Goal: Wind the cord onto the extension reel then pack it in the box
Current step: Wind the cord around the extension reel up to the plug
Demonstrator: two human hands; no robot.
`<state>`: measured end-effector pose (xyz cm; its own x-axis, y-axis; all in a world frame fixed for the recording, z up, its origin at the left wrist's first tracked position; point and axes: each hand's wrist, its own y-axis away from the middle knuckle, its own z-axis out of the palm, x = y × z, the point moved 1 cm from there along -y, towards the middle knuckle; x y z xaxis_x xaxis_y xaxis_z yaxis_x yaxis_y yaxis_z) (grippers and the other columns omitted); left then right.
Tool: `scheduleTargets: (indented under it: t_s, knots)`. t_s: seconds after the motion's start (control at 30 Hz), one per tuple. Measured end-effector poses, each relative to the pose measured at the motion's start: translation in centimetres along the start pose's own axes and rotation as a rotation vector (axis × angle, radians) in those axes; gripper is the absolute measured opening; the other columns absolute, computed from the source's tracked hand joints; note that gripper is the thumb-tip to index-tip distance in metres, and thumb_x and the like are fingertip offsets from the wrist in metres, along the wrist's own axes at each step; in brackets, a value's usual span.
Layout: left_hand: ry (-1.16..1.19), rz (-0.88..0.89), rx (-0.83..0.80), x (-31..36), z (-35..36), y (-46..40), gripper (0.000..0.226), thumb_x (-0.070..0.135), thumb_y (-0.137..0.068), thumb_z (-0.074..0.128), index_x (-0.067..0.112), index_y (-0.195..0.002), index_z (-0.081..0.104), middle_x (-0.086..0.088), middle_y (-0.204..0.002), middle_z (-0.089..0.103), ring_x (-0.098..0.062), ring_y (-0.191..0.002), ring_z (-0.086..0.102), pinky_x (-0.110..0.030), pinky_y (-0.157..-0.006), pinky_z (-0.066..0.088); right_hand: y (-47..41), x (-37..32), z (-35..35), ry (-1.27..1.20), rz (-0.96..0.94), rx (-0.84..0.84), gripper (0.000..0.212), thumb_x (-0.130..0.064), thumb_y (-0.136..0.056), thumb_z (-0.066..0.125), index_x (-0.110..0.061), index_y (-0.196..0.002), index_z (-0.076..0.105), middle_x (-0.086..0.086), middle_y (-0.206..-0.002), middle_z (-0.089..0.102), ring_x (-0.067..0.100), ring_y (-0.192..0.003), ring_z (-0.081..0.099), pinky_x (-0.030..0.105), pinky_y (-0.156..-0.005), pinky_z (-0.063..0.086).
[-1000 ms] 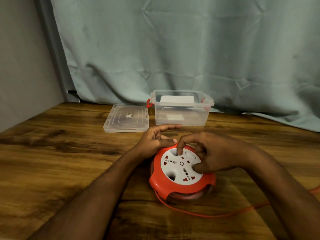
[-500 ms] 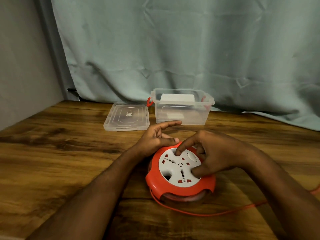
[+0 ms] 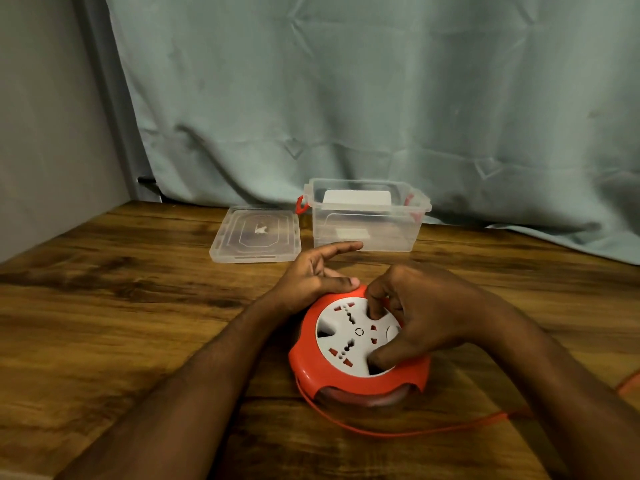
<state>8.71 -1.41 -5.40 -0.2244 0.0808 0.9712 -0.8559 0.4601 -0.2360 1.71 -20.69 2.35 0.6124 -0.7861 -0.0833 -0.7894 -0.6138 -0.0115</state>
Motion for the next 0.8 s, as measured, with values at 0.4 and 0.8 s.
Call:
scheduleTargets:
  t_s: [0.4, 0.8]
  knots:
    - [-0.036, 0.004, 0.115, 0.4, 0.2, 0.2, 0.057, -0.003, -0.087, 0.067, 0.018, -0.138, 0.052, -0.014, -0.075, 0.075, -0.024, -0.062, 0.073, -0.030, -0.055, 0.058, -0.7, -0.5, 0.7, 0.074, -0.032, 0.051, 0.062, -0.082, -0.070, 0.067, -0.023, -0.057, 0.056, -0.009, -0.056, 0.053, 0.008, -0.058, 0.052, 0.018, -0.054, 0.029]
    - [-0.018, 0.019, 0.182, -0.1, -0.3, -0.4, 0.062, -0.001, -0.085, 0.070, 0.021, -0.140, 0.050, -0.031, -0.084, 0.071, -0.030, -0.062, 0.070, -0.034, -0.059, 0.059, -0.4, 1.5, -0.4, -0.068, 0.013, 0.091, 0.029, -0.043, -0.086, 0.076, -0.046, -0.112, 0.066, -0.010, -0.071, 0.066, 0.008, -0.065, 0.062, 0.027, -0.054, 0.050]
